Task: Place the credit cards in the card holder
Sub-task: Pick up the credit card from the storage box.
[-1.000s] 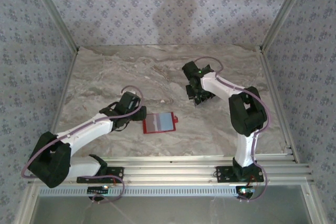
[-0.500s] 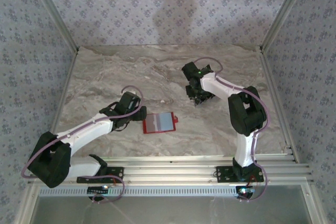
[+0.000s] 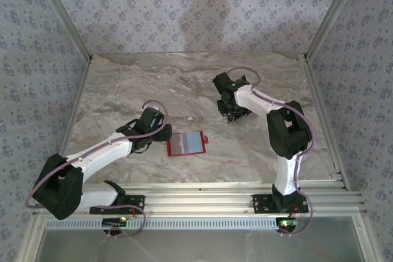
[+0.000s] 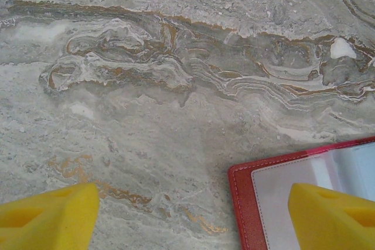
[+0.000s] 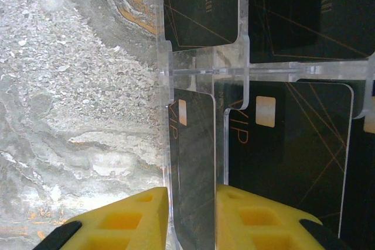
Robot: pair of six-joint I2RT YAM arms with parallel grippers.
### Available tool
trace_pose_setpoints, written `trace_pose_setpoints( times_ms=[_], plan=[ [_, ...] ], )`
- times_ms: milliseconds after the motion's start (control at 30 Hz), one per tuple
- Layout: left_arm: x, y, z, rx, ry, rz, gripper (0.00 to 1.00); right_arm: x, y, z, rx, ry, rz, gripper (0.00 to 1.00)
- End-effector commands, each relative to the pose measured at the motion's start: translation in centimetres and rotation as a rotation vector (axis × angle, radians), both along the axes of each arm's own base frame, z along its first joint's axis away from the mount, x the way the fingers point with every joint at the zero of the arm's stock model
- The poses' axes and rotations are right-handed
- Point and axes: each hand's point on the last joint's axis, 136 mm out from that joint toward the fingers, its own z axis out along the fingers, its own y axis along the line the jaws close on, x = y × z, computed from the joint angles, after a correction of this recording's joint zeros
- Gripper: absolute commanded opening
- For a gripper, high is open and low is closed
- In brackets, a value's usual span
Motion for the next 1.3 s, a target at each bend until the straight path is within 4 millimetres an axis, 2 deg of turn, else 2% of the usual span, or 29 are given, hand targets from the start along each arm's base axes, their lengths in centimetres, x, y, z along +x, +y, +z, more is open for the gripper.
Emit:
trace_pose_setpoints(
  times_ms=[0,667,900,1267],
  plan=[
    [0.37,-0.36,0.0,-0.018,-0.003,0.0,0.84,0.09,-0.47,0.58,0.007,-0.006,-0.011,0.27],
    [0.42,-0.52,-0.18,-0.019,0.003,-0.005,0.84,0.3,-0.41,1.27,0.043,-0.019,-0.022,0.18],
    [0.45,-0.61,-0.08,-0.021,0.003,-0.008,0.84,0.23,0.06,1.44,0.11,0.001,-0.027,0.15],
    [0.39,-0.73,0.0,-0.022,0.007,-0.016,0.84,0.22,-0.1,1.05,0.23,0.033,-0.068,0.01]
  ],
)
